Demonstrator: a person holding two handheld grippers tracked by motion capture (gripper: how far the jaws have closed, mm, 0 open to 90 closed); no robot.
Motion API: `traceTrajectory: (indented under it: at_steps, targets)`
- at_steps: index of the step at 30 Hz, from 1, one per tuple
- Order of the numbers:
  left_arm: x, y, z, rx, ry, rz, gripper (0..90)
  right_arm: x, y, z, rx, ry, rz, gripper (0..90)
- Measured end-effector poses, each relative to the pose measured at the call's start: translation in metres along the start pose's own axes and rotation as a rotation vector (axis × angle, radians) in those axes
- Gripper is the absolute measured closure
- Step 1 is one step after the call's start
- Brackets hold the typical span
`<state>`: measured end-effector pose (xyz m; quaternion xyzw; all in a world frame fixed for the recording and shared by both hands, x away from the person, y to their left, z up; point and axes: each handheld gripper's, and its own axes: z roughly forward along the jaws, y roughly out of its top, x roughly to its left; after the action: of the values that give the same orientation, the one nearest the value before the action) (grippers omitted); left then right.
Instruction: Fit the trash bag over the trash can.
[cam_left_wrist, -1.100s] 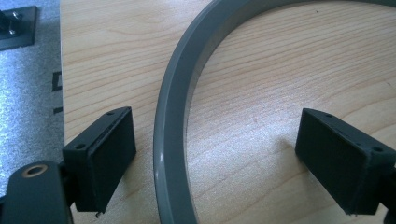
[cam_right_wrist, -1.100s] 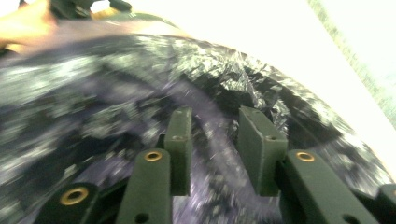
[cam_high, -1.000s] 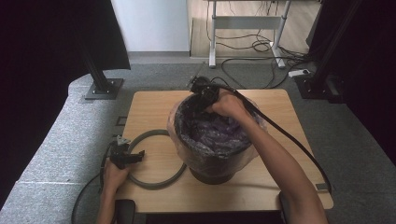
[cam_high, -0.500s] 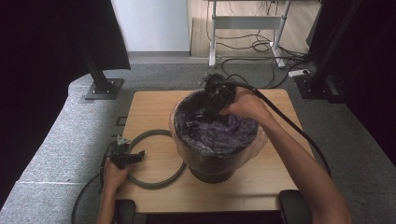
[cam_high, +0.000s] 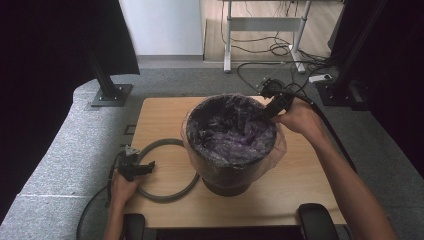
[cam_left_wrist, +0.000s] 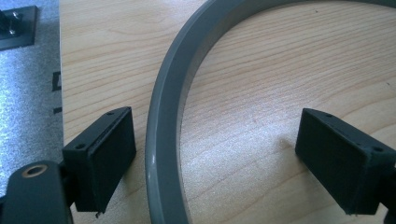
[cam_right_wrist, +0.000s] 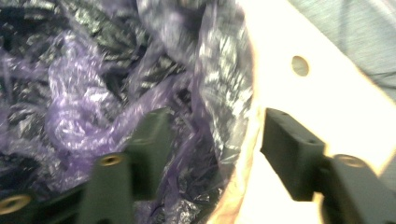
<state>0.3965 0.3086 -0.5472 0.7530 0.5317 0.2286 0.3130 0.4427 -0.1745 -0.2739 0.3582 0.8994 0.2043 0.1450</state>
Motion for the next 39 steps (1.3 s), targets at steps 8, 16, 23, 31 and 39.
traceTrajectory:
  at_steps: [8,16,23,31,39]
  targets:
    - [0.0,0.0,0.0,0.0,0.001,-0.001,12.1,-0.017,-0.004,0.029,0.055,0.08,0.04,46.0]
    - [0.0,0.0,0.0,0.0,0.001,-0.001,12.1,-0.018,0.014,0.002,-0.074,0.077,0.021,36.7]
    - [0.0,0.0,0.0,-0.001,0.0,-0.002,12.1,-0.03,0.022,0.032,0.034,0.023,0.071,43.1]
    - [0.0,0.0,0.0,0.0,0.0,-0.001,12.0,-0.023,0.016,0.018,-0.002,0.026,0.044,32.1]
    - [0.0,0.0,0.0,0.0,0.001,-0.001,12.1,-0.011,0.002,0.006,0.078,0.036,0.025,59.2]
